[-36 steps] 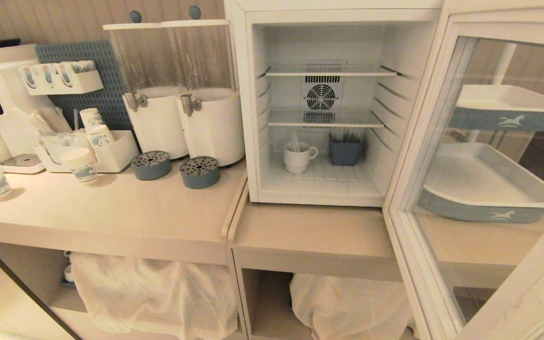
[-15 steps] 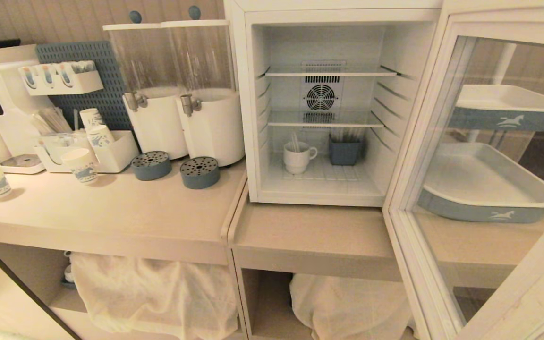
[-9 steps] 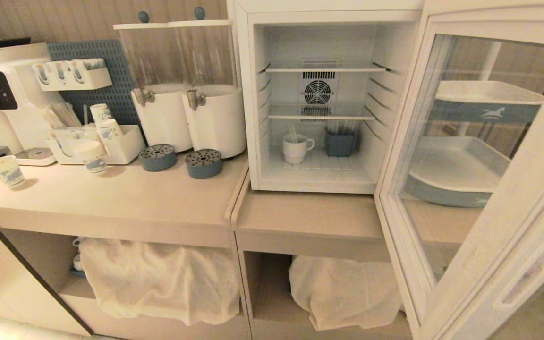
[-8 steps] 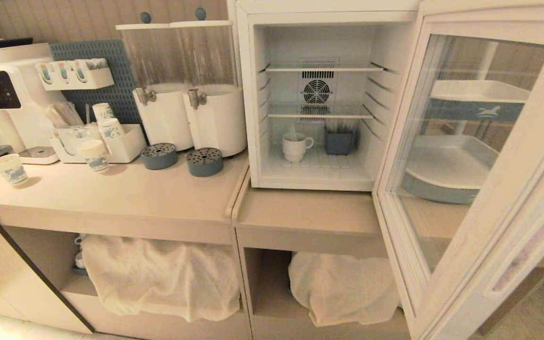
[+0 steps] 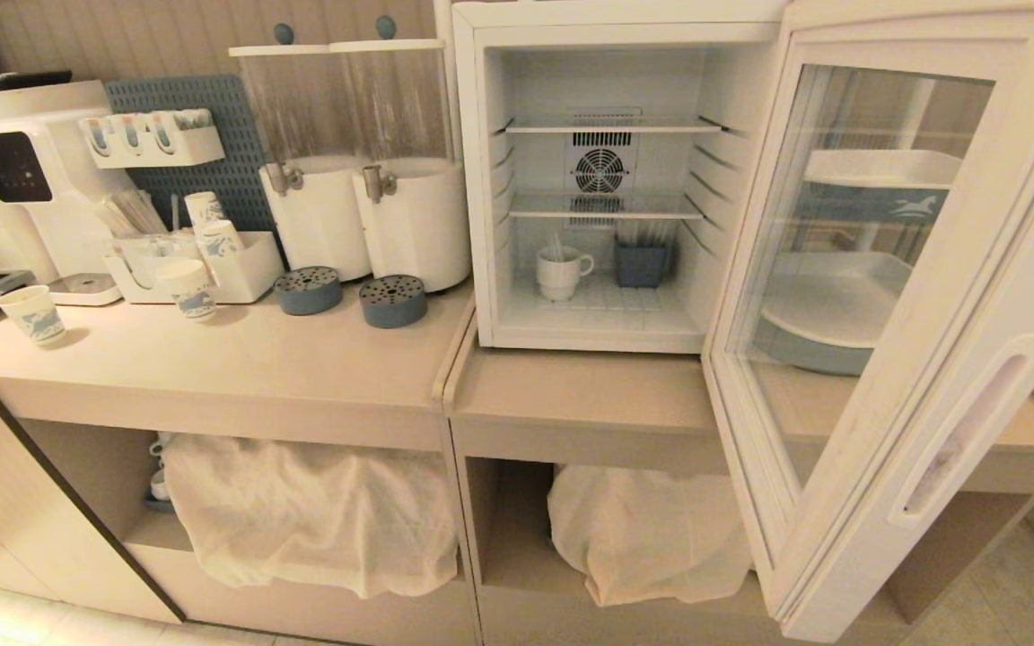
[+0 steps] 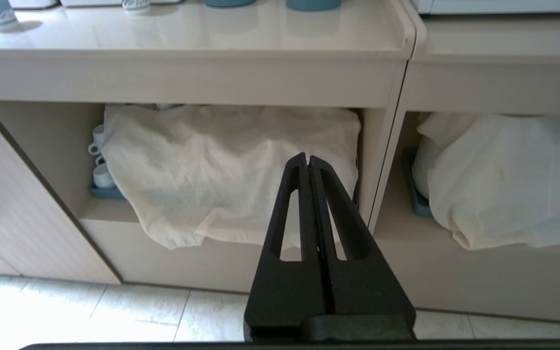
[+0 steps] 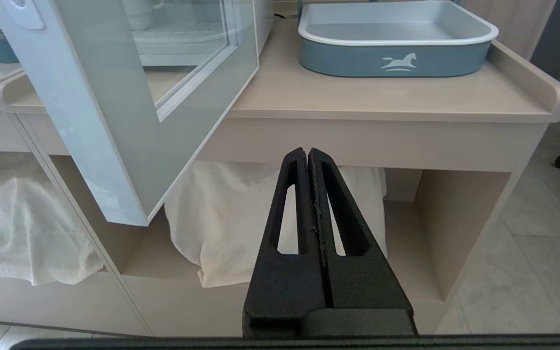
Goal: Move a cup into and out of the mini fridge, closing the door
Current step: Take the ceramic cup out of the freezer
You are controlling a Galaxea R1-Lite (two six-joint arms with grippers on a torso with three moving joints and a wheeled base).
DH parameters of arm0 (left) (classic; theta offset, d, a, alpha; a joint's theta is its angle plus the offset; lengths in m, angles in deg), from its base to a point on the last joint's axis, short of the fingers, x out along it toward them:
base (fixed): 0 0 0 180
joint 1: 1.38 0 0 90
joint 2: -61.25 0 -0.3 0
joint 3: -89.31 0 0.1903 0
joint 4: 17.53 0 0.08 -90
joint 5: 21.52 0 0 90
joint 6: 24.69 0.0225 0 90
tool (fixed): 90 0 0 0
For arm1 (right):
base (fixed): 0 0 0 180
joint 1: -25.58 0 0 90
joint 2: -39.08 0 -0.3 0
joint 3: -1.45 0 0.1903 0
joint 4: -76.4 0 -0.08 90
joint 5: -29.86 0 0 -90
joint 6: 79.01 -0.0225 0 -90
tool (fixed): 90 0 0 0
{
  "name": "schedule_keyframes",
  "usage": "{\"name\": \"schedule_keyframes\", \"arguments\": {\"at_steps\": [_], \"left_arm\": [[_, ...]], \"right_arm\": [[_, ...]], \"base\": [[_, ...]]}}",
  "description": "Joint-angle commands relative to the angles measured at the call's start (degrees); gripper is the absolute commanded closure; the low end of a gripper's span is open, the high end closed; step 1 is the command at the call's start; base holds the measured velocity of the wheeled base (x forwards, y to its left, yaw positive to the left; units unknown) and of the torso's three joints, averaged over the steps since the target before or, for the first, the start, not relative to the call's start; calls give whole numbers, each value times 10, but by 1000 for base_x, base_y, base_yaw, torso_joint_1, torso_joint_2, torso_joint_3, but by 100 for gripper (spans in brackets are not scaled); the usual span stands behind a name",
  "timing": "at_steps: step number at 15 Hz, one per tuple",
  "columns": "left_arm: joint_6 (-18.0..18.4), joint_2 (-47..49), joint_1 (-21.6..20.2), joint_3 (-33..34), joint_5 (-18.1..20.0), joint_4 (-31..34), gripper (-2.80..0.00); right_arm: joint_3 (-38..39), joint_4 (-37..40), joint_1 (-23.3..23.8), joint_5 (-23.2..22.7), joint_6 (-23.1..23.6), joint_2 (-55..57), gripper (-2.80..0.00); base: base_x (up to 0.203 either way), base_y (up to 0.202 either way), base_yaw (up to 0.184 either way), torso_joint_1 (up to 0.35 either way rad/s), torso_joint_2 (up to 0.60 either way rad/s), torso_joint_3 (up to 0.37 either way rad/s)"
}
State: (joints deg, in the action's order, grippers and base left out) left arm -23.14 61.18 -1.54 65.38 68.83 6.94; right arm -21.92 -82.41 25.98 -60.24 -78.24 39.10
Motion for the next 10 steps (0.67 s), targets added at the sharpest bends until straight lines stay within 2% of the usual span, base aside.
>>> {"name": "schedule_keyframes", "arguments": {"at_steps": [1, 10], "left_arm": [[0, 1, 0, 3, 0, -1, 0], [0, 1, 0, 3, 0, -2, 0]], "right_arm": [[9, 0, -1, 0, 0, 0, 0], [8, 0, 0, 0, 0, 0, 0]], "base": [[0, 0, 0, 0, 0, 0], [0, 0, 0, 0, 0, 0]]}}
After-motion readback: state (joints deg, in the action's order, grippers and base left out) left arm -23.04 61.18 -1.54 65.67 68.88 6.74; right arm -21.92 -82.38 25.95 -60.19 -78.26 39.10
